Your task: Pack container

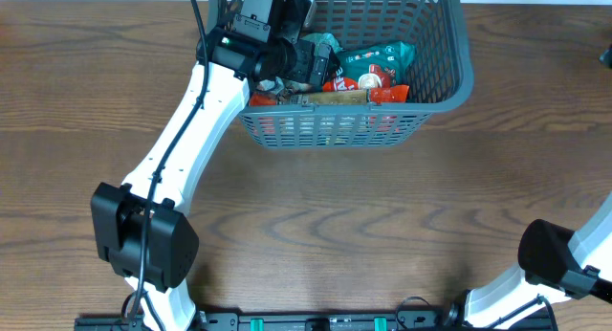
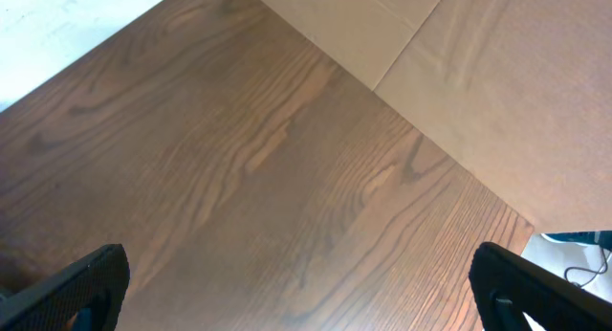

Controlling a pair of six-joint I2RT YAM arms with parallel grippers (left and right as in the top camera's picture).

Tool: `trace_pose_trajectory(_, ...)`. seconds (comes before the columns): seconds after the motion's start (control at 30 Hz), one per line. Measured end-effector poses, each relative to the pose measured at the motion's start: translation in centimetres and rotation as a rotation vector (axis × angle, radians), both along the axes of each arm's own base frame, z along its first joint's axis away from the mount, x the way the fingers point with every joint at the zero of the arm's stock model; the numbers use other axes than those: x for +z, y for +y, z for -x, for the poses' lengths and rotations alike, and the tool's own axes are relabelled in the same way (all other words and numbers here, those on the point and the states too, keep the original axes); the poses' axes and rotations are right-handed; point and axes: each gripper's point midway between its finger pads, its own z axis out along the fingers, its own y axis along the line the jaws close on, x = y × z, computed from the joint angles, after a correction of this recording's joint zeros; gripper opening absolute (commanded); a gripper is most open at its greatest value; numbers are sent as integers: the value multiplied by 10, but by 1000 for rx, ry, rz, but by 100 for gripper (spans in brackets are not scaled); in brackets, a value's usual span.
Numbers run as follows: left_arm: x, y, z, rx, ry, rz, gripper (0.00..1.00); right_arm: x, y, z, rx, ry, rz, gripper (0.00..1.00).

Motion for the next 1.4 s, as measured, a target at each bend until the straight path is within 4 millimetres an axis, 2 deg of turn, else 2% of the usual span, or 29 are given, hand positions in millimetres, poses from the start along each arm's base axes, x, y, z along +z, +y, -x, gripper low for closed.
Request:
trace_pose_trajectory(0.13,1,6,-2,15,-3,-7,99,0,0,0,-1,0,0,99)
trace_pose_trajectory(0.23,9,25,-4,67,-15,-40,99,0,0,0,0,0,0,99)
trace_pose_trajectory(0.3,23,42,-6,109,-35,-55,99,0,0,0,0,0,0,99)
trace_pose_trajectory(0.43,82,85,-1,206,-121,-54,99,0,0,0,0,0,0,99)
trace_pose_trajectory(0.53,141,119,18,279,-224,-30,99,0,0,0,-1,1,0,99)
trace_pose_trajectory(0.63,184,150,50,344,-293,-28,98,0,0,0,0,0,0,99)
trace_pose_trajectory(0.7,197,172,79,400,-296,-62,99,0,0,0,0,0,0,99)
trace_pose_trajectory(0.83,195,211,132,511,-235,-173,99,0,0,0,0,0,0,99)
trace_pose_trajectory(0.93,189,226,153,552,-191,-231,99,0,0,0,-1,0,0,99)
trace_pose_trajectory(1.2,176,238,180,579,-112,-297,98,0,0,0,0,0,0,99)
trace_pose_trajectory(1.4,173,240,186,582,-90,-315,99,0,0,0,0,0,0,99)
